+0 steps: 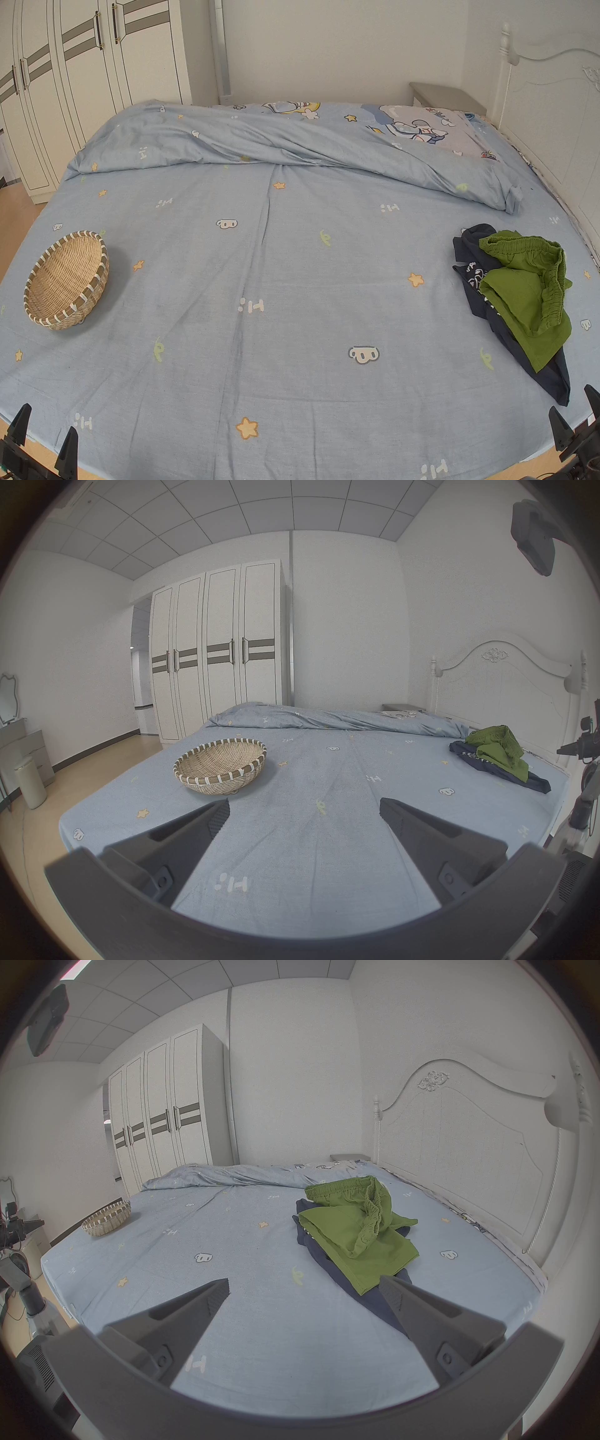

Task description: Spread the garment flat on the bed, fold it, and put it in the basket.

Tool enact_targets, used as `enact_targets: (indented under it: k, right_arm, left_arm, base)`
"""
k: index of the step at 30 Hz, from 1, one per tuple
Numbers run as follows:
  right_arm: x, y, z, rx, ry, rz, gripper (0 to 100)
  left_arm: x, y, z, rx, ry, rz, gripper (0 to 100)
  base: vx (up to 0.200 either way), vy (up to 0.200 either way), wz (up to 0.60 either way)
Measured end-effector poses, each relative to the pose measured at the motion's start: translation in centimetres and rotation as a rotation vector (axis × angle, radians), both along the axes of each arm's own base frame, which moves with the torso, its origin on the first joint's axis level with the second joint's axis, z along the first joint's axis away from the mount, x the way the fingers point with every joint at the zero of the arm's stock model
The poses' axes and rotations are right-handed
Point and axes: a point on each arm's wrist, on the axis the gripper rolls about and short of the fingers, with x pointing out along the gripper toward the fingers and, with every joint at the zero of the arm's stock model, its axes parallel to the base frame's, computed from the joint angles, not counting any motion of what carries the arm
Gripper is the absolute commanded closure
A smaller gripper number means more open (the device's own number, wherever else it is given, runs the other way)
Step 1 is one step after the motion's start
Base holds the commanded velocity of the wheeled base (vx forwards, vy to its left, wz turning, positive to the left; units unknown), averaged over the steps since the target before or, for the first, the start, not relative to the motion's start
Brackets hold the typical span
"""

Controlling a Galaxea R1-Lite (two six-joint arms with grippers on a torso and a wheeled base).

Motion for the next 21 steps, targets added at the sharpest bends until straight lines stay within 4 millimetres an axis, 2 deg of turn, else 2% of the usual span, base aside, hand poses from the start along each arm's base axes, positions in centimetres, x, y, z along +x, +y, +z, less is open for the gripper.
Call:
enact_targets:
  k: [10, 21]
  right_arm:
    - [0.00, 0.00, 0.03, 0.000, -0.003, -0.001, 0]
    - [0.00, -0.03, 0.07, 0.004, -0.007, -0.016, 0]
  left_arm:
    - [0.00, 0.00, 0.01, 0.000, -0.001, 0.000, 0]
    - [0.00, 0.00, 0.02, -0.001, -0.002, 0.000, 0]
  base:
    - [0.000, -0.200, 0.00]
    - [0.000, 0.000, 0.00]
